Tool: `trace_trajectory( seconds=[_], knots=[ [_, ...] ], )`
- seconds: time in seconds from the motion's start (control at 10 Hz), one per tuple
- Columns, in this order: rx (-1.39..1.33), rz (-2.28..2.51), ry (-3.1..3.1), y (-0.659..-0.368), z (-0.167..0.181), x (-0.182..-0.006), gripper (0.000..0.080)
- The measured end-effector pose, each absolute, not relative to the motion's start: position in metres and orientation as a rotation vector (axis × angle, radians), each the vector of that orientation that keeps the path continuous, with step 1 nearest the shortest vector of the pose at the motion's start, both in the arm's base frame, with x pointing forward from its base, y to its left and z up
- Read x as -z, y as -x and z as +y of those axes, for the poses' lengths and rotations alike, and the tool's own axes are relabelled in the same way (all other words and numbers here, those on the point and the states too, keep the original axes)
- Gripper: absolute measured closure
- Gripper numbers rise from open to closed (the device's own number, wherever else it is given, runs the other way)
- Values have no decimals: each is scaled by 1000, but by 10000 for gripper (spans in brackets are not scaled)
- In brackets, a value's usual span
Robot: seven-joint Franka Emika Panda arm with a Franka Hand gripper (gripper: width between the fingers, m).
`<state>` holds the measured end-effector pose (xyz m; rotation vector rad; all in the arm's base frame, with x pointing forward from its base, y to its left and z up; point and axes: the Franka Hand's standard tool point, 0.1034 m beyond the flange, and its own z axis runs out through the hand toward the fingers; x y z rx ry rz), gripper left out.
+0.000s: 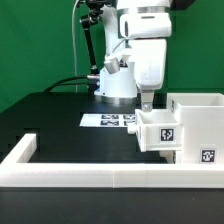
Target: Assemble drawer
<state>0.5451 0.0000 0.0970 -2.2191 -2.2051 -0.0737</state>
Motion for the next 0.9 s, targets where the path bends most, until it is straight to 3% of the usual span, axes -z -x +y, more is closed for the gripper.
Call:
trace_trajectory(
  seconds=[0.2, 0.4, 0.7, 0.9],
  knots=[
    [59, -2231, 2189, -557, -17, -103, 153],
    [57, -2210, 2187, -566, -30, -87, 151],
    [97, -2193, 2158, -564, -38, -84, 151],
    [180, -2137, 2097, -568, -33, -69, 151]
  ],
)
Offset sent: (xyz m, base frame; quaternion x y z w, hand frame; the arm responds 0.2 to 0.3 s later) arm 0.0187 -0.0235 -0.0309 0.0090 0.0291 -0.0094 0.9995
